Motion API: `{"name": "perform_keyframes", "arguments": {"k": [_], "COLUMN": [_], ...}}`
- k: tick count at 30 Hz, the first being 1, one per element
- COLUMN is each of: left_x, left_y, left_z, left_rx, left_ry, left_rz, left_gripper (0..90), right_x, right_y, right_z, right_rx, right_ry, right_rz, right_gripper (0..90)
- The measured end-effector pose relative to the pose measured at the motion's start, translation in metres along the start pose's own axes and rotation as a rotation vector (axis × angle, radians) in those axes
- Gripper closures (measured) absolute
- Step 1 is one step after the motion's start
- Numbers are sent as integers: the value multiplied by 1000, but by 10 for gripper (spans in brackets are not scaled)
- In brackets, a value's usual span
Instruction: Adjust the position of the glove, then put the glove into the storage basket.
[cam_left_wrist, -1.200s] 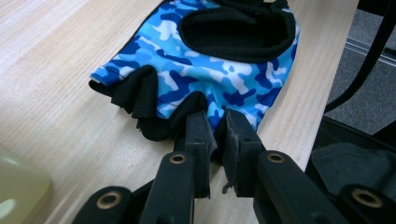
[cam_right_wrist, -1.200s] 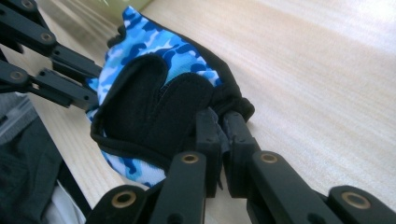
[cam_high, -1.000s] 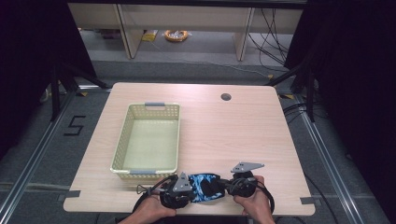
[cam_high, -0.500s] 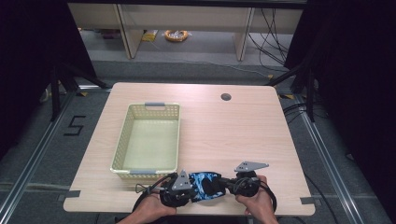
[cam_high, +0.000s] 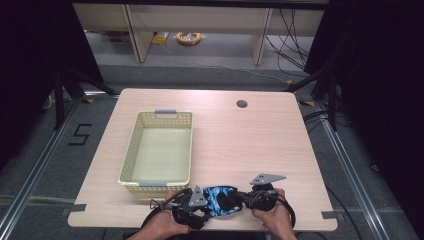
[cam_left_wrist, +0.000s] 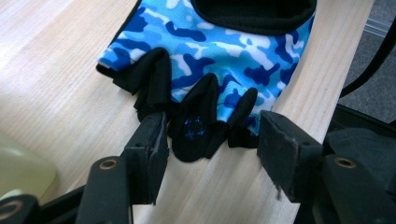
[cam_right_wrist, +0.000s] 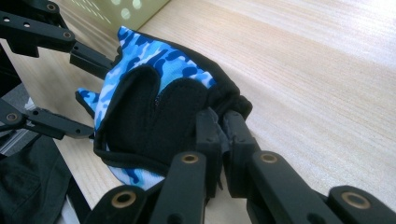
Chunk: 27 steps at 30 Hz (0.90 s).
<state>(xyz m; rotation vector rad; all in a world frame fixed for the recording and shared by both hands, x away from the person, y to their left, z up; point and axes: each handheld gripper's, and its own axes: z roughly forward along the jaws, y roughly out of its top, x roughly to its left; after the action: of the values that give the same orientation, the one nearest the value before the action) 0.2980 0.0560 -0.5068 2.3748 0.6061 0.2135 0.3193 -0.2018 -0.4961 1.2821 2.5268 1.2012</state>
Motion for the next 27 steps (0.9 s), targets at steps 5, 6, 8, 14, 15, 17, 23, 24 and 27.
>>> {"name": "perform_keyframes", "arguments": {"k": [5,6,8,14,15,17,23,24,27], "left_x": [-2,-3,-2,-1,-1,0,-2,-4,-6], "left_y": [3,3,3,1,1,2,5,7,9], "left_z": [2,3,3,3,3,3,-6,-9,-13], "left_rx": [-17,-26,-33,-43,-52,-50,-79,-100,-118], "left_ry": [-37,-35,-26,-34,-44,-33,-29,-29,-13], "left_rz": [28,17,34,19,8,26,46,26,30], "left_gripper": [659,709,765,828,829,830,832,832,831], "right_x": [-1,-2,-2,-3,-3,-3,-2,-1,-1], "right_y": [-1,-2,-2,-3,-3,-3,0,1,2], "right_z": [0,0,0,-1,-3,-3,-9,-12,-16], "right_rx": [6,0,-5,-5,1,-1,-30,-47,-66], "right_ry": [-3,13,15,15,0,0,9,9,27], "right_rz": [-8,-4,0,2,3,3,4,-4,8], "right_gripper": [868,868,868,868,868,868,869,869,868]}}
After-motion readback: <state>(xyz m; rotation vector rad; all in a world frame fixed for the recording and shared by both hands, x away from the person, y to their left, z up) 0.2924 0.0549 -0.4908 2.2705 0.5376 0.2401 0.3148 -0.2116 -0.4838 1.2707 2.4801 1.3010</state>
